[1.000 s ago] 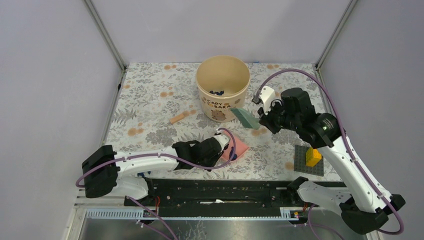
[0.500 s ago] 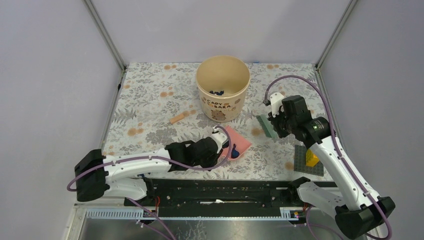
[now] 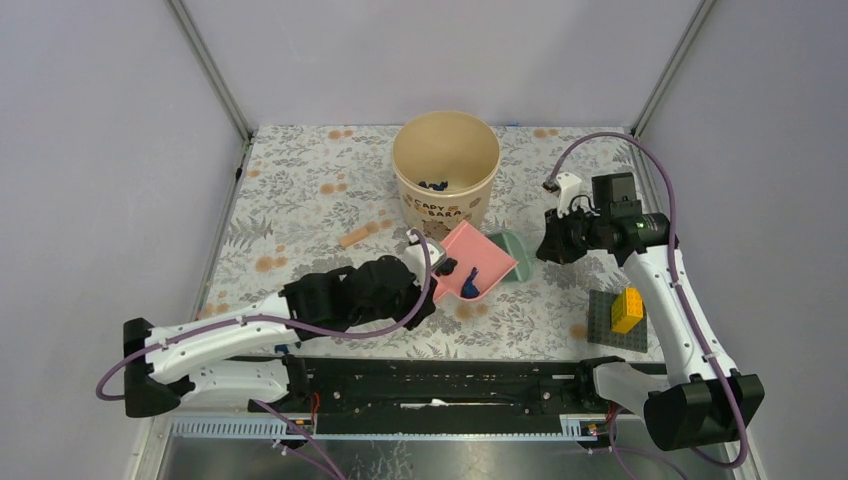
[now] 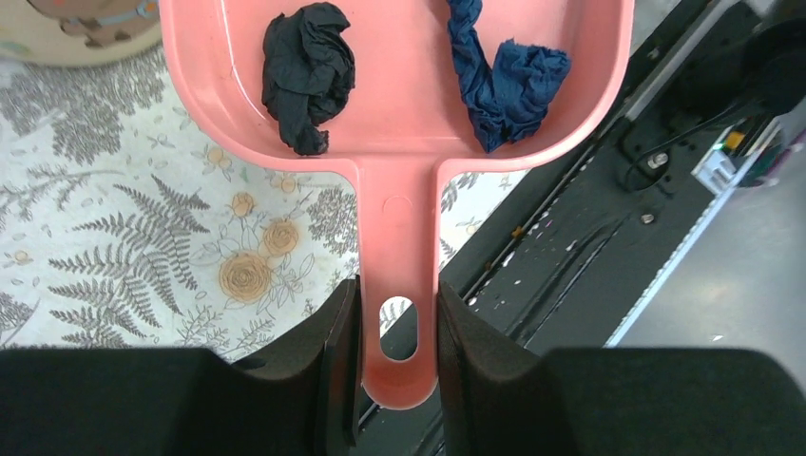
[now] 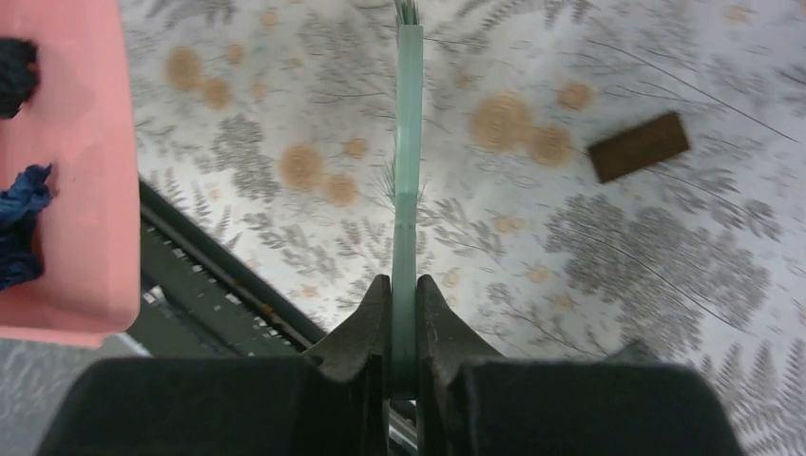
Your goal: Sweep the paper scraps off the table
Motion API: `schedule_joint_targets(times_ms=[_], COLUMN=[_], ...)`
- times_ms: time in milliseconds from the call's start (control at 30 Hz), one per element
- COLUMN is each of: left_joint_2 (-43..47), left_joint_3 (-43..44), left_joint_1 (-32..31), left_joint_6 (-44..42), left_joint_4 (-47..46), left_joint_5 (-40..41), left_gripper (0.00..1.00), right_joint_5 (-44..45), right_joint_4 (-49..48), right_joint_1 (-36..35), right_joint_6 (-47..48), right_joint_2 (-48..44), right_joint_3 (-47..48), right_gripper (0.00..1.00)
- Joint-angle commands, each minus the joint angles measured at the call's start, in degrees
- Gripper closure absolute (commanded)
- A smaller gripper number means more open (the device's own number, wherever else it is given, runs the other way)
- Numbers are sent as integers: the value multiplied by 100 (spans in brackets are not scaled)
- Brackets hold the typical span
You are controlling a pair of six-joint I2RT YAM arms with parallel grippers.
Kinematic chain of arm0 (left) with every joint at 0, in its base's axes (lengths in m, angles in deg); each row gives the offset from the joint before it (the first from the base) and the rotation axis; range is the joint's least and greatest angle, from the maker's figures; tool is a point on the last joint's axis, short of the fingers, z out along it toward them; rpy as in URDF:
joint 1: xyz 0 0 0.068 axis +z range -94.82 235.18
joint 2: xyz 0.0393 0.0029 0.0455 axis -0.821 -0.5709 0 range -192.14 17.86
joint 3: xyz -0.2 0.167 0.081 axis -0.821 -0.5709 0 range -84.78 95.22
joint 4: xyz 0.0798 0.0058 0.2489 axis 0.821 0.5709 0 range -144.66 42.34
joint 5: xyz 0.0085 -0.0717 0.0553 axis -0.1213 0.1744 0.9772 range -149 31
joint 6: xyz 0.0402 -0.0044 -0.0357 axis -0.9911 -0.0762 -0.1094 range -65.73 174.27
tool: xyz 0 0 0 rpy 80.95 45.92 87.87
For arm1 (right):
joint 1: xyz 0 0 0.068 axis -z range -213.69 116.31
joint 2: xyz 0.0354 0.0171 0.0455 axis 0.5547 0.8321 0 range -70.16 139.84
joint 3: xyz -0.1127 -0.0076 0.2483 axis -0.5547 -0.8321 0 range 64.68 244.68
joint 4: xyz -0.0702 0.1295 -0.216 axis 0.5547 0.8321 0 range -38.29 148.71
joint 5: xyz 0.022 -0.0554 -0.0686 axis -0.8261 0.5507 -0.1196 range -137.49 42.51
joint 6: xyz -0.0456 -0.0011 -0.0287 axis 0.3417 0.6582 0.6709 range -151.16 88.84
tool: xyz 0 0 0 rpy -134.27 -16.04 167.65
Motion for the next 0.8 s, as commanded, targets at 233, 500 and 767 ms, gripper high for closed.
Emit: schedule_joint_targets(times_ms=[233,500,767], left_joint_2=[-431,-1253,-1514], left_joint_3=[1913,3013,3139], left_joint_1=[-23,225,1881], left_joint_6=[-476,-390,355], left_joint_4=[592,572,-701], left_joint_5=[332,1032,-813], left_gripper=[100,100,100], right_joint_5=[-2336,-3049,-3099], right_joint_4=[-702,-1058,-1150], right_joint_1=[10,10,13], right_joint_6=[228,27,-117], right_joint_2=[-237,206,244], right_joint_3=[-1128,-1396,-1446], right_gripper=[100,100,100])
